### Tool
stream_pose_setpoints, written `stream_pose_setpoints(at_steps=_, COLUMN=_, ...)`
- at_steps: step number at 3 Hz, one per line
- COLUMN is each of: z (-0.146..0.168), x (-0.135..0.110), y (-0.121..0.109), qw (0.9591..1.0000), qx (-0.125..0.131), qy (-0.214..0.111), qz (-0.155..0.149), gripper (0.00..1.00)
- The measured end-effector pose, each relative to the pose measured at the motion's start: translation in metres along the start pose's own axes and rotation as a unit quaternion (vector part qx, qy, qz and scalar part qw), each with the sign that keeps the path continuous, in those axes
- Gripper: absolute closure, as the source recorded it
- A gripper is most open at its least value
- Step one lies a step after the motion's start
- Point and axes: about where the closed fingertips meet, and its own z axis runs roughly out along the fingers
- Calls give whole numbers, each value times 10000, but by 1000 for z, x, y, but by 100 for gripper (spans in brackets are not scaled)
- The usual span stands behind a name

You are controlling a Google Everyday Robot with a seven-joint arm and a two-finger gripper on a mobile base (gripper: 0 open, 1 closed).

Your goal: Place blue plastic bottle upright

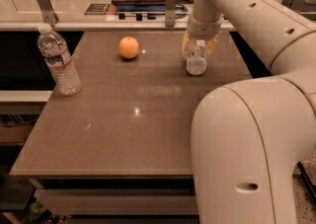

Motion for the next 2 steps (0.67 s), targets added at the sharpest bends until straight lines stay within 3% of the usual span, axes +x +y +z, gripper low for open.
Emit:
stream_pose_setpoints(at_steps=1, z=2, x=0, y=1, qw=10000, qx=-1, qy=7, qz=-5, gripper=100)
stream_pose_setpoints(at_steps=2, z=2, x=-1, y=-1, qw=10000, qx=-65, qy=-13, qz=-5, gripper=100)
